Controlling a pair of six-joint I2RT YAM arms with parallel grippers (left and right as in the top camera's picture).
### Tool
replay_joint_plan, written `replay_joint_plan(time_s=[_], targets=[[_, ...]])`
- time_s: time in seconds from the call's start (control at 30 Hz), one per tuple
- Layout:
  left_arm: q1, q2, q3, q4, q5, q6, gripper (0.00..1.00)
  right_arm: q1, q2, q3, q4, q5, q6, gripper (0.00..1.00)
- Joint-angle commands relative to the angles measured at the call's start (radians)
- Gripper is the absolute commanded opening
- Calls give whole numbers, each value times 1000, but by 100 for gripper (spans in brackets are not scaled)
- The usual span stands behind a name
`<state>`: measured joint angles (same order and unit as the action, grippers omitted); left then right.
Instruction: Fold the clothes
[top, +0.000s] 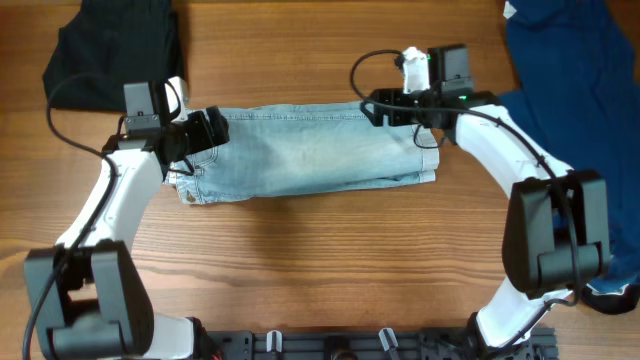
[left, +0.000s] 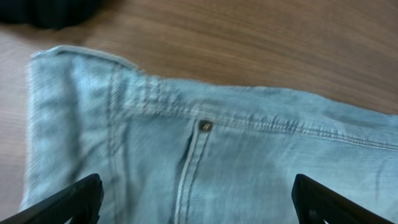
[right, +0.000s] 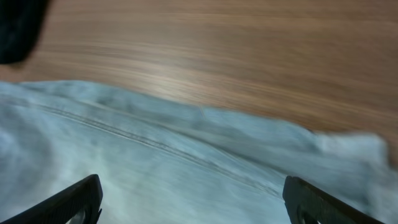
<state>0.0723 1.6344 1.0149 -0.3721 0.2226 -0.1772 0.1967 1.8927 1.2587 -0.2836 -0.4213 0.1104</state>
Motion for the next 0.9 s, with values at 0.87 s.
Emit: replay_joint_plan(time_s=[0.87], targets=[[77,-249,84,-414,-116,41,100,12,33,23,-65,35,76,99]])
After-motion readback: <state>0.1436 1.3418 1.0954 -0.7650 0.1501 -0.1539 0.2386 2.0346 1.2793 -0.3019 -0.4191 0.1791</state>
